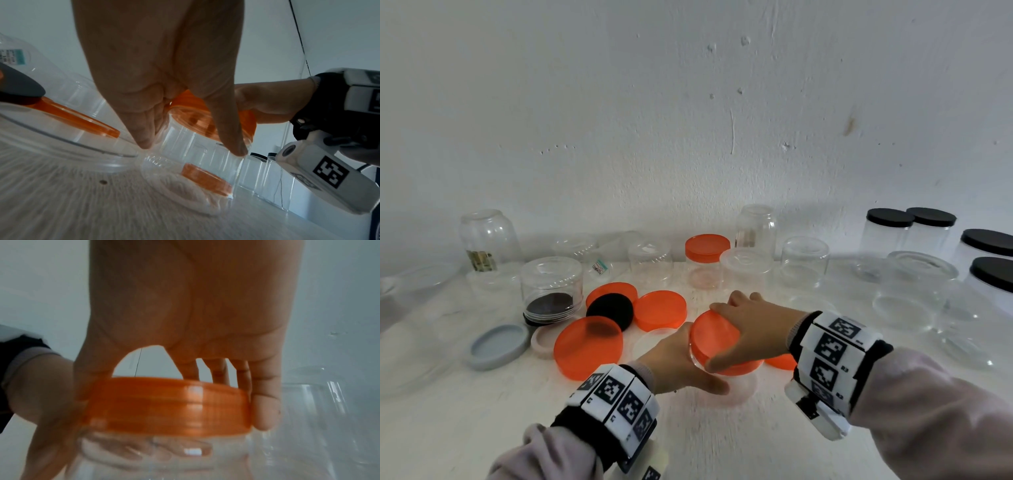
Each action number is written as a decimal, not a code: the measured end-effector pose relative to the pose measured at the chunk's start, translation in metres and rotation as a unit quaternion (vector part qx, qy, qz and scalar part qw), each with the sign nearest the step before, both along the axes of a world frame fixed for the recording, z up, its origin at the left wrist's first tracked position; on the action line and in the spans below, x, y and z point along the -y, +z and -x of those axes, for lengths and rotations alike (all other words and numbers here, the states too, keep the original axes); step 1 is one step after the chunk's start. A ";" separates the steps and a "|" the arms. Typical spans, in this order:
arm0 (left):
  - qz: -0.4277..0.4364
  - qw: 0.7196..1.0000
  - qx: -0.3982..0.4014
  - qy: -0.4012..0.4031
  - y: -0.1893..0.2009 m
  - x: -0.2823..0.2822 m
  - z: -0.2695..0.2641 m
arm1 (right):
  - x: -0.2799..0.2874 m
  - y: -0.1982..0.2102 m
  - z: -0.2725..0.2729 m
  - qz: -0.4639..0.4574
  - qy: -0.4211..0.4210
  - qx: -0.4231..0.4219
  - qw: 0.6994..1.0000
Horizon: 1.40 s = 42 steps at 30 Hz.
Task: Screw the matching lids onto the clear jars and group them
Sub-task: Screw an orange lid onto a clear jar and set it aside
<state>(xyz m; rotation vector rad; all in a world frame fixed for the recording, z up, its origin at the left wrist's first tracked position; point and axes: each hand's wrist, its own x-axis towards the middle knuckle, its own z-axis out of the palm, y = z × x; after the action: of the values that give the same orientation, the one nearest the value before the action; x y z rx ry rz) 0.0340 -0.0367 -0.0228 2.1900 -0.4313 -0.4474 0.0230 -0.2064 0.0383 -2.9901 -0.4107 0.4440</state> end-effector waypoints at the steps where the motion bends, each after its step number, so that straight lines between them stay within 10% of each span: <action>1: -0.001 1.000 0.002 0.003 0.000 0.000 0.000 | 0.000 -0.002 0.002 -0.007 -0.002 0.007 1.000; 42: -0.024 0.999 -0.007 0.027 0.002 0.001 0.004 | -0.001 -0.034 0.020 -0.135 -0.035 0.103 0.985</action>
<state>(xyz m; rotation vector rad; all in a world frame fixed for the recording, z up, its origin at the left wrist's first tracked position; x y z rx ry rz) 0.0305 -0.0378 -0.0203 2.2386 -0.3568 -0.4477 0.0032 -0.2053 0.0048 -2.7815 -0.3490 0.0631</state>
